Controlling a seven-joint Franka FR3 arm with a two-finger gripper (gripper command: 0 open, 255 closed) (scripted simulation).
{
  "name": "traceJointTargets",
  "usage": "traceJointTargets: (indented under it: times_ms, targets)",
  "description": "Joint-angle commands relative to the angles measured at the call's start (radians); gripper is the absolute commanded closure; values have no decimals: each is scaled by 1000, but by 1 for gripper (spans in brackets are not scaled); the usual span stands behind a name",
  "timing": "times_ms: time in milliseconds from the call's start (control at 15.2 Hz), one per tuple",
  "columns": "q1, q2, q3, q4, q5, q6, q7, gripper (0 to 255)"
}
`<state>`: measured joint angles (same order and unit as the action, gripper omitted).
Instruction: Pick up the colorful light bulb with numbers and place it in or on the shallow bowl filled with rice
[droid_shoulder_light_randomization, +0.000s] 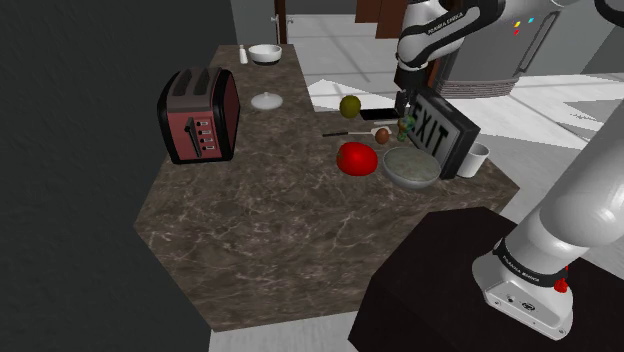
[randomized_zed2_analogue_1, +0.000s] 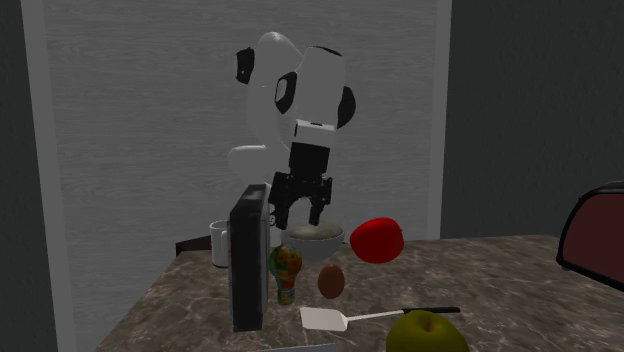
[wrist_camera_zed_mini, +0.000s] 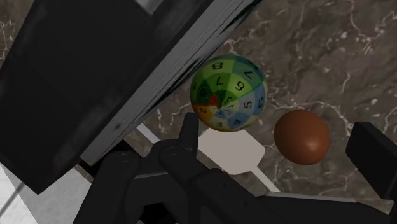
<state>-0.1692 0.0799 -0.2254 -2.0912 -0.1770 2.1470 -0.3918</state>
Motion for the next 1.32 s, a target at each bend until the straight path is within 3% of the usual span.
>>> traceJointTargets:
  times_ms: [0, 594, 1056, 1122, 1254]
  targets:
    - [-12, 75, -8, 53, 5, 23, -25, 0]
    - [-30, 158, -14, 37, 12, 123, -39, 0]
    - [-30, 158, -14, 38, 12, 123, -39, 0]
    - [-30, 158, -13, 38, 12, 123, -39, 255]
    - [-30, 157, -14, 36, 12, 123, -38, 255]
